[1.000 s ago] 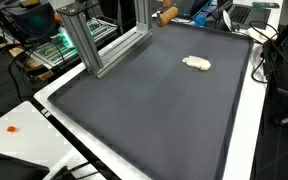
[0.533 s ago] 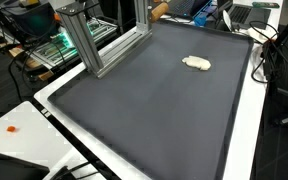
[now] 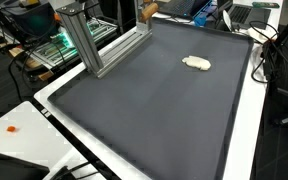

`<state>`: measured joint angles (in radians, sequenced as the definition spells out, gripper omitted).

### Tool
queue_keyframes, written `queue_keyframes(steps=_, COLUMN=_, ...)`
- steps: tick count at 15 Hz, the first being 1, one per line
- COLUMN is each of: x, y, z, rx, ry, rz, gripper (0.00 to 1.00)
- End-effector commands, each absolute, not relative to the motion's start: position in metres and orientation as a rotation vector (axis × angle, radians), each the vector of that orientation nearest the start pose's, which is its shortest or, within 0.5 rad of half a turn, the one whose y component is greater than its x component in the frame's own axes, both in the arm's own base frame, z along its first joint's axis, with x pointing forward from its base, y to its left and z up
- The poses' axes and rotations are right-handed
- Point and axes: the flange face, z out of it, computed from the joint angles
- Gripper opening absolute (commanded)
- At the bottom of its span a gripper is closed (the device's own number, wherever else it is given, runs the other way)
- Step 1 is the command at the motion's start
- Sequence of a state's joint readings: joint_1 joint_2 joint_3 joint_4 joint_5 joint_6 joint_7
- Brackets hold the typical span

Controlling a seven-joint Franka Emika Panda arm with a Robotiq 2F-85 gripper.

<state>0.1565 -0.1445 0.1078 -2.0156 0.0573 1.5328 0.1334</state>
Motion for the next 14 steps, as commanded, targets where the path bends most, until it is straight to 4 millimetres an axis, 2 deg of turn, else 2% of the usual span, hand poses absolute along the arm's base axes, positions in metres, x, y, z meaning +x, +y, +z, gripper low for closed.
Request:
queue_keyframes(steps=1, x=0.431, y=0.128, z=0.496, rx=-3.119, ry=-0.209, rz=0.535, gripper=0.36)
queue_keyframes(steps=14, x=0.393, y=0.139, z=0.491, rx=-3.06, ry=-0.22, rz=0.622, gripper=0.36)
